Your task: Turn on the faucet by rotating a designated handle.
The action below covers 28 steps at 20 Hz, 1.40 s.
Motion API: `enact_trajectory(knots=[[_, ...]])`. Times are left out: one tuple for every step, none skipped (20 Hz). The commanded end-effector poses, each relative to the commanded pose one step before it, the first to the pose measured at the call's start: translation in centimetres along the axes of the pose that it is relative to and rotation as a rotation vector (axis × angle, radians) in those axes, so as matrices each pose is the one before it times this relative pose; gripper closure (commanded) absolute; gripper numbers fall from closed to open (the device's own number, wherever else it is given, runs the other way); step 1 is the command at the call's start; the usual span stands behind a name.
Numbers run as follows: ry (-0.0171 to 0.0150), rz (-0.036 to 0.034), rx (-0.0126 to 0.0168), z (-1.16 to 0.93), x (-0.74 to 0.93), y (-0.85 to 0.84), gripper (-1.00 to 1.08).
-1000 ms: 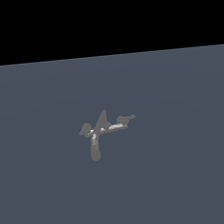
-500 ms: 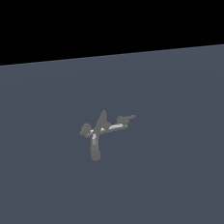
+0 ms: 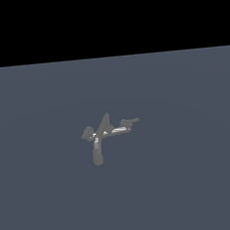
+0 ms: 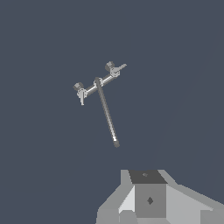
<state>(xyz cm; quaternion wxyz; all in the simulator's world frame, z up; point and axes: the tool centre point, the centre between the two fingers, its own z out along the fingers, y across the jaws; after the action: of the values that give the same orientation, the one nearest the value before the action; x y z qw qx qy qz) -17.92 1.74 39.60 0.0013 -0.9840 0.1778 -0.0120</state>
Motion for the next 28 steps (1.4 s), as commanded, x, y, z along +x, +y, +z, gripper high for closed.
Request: enact_trajectory(knots=[[-0.00122,0.06193,0.00003,2.052,1.181,-0.796,1.08],[-0.00052,0.02456,-0.00016,0.813,0.486,-0.327,1.08],[-0.00052,0.02445,-0.00015,0.81,0.485,-0.327,1.08],[-0.00052,0.02392,-0.00014,0.793,0.476,-0.32,1.08],[-0.00051,0.02338,-0.00014,0.775,0.467,-0.314,1.08],[-0.0005,0.02292,-0.00013,0.759,0.459,-0.307,1.08],[-0.00049,0.02251,-0.00013,0.746,0.452,-0.302,1.08],[-0.00048,0.02215,-0.00013,0.734,0.445,-0.298,1.08],[-0.00048,0.02183,-0.00013,0.723,0.44,-0.294,1.08],[-0.00047,0.02157,-0.00013,0.714,0.436,-0.29,1.08],[-0.00046,0.02133,-0.00014,0.706,0.432,-0.287,1.08],[-0.00045,0.02113,-0.00015,0.699,0.429,-0.284,1.08],[-0.00044,0.02096,-0.00016,0.693,0.427,-0.281,1.08],[-0.00043,0.02081,-0.00018,0.688,0.425,-0.279,1.08],[-0.00041,0.0207,-0.00019,0.684,0.424,-0.277,1.08],[-0.0004,0.02061,-0.00021,0.681,0.423,-0.275,1.08],[-0.00038,0.02053,-0.00024,0.678,0.422,-0.274,1.08],[-0.00036,0.02048,-0.00026,0.676,0.423,-0.272,1.08],[-0.00034,0.02044,-0.00029,0.674,0.423,-0.272,1.08],[-0.00031,0.02043,-0.00032,0.673,0.424,-0.271,1.08],[-0.00029,0.02044,-0.00036,0.673,0.426,-0.27,1.08],[-0.00026,0.02047,-0.00039,0.673,0.427,-0.269,1.08],[-0.00023,0.0205,-0.00043,0.674,0.429,-0.269,1.08],[-0.0002,0.02057,-0.00047,0.676,0.432,-0.269,1.08],[-0.00016,0.02064,-0.0005,0.678,0.435,-0.269,1.08],[-0.00013,0.02072,-0.00054,0.68,0.438,-0.27,1.08],[-0.0001,0.02083,-0.00057,0.683,0.442,-0.27,1.08],[-0.00006,0.02095,-0.0006,0.686,0.446,-0.271,1.08]])
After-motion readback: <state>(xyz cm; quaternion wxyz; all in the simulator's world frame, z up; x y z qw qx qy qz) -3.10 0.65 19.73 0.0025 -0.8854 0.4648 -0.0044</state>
